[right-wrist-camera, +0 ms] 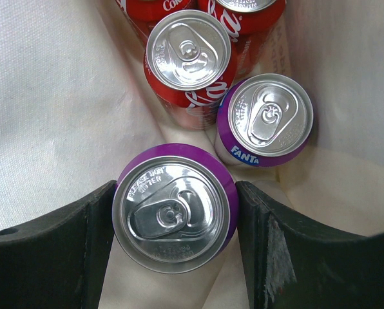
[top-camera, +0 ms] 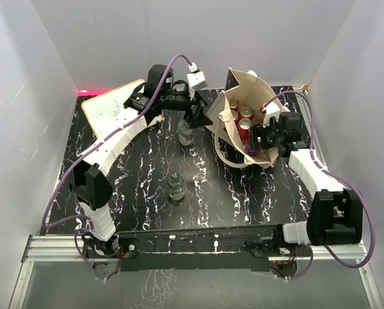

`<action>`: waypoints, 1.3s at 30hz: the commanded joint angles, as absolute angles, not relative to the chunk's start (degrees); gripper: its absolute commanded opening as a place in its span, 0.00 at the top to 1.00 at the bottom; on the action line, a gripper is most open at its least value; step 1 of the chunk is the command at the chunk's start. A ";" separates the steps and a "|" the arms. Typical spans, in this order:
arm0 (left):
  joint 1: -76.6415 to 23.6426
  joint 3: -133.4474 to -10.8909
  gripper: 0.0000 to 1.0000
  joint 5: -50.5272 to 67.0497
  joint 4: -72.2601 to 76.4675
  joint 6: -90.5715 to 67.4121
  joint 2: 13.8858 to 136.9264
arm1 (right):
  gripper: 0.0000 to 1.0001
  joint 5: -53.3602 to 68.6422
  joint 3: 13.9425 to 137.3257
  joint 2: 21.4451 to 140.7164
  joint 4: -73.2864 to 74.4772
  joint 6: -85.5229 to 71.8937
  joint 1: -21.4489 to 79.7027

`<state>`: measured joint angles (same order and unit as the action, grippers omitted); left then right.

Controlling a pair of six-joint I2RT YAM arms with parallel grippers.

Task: Place the beverage into the canvas bag
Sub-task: Place the drink in the canvas bag.

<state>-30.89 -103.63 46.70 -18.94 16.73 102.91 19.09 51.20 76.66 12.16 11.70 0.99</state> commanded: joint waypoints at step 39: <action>-49.81 -126.12 0.70 44.49 -44.61 64.73 125.87 | 0.92 18.11 47.64 71.37 -1.65 9.81 0.97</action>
